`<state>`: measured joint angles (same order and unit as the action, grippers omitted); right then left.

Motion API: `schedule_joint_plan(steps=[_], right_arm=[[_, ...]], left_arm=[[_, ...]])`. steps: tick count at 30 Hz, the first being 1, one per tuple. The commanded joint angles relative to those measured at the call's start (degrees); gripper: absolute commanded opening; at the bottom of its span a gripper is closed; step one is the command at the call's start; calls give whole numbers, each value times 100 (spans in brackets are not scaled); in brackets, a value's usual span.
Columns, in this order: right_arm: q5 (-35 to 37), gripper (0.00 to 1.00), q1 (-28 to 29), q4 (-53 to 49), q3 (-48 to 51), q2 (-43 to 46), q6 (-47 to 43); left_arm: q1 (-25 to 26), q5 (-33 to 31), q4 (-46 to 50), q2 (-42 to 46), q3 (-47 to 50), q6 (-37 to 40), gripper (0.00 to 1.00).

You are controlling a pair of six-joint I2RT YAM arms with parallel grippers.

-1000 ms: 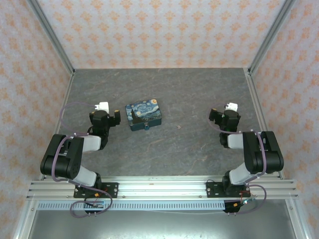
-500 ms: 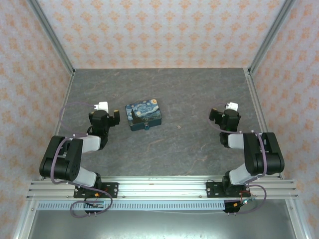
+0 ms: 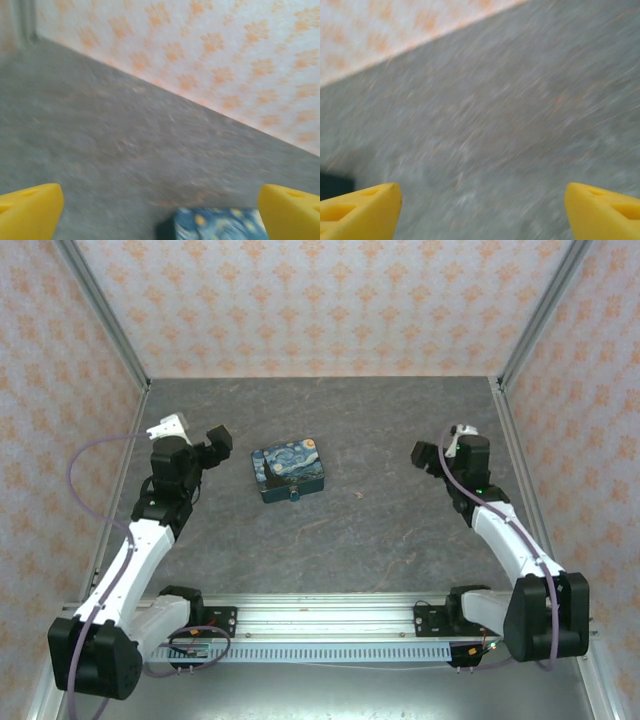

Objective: Unlock a padlock with a key

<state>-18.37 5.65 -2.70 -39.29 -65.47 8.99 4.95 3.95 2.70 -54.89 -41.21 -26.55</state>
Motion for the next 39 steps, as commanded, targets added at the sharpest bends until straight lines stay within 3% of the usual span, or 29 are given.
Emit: schedule_joint_plan(steps=[1,4,7,16,27,39], right_arm=[[-710,82,578,-1411,-120,-87,139],[-570,77,1184,-1653,-255,-435,79],[-414,70,1637,-1674,-492,-1022,17],[-111,55,2145,-2051,-1783,-2782,-334],[806,50,2509,-2463,-2683,-3859,-207],[1203,46,2790,-2836,-2948,-4346,-113]], left_arm=[[583,816,866,113,173,-1316,100],[1183,663,447,159,429,-1765,100],[1431,706,-131,30,642,-2179,100],[1849,591,-272,-632,217,-2152,99],[1974,270,-44,-627,123,-2076,100],[1969,-56,350,-420,23,-1909,100]])
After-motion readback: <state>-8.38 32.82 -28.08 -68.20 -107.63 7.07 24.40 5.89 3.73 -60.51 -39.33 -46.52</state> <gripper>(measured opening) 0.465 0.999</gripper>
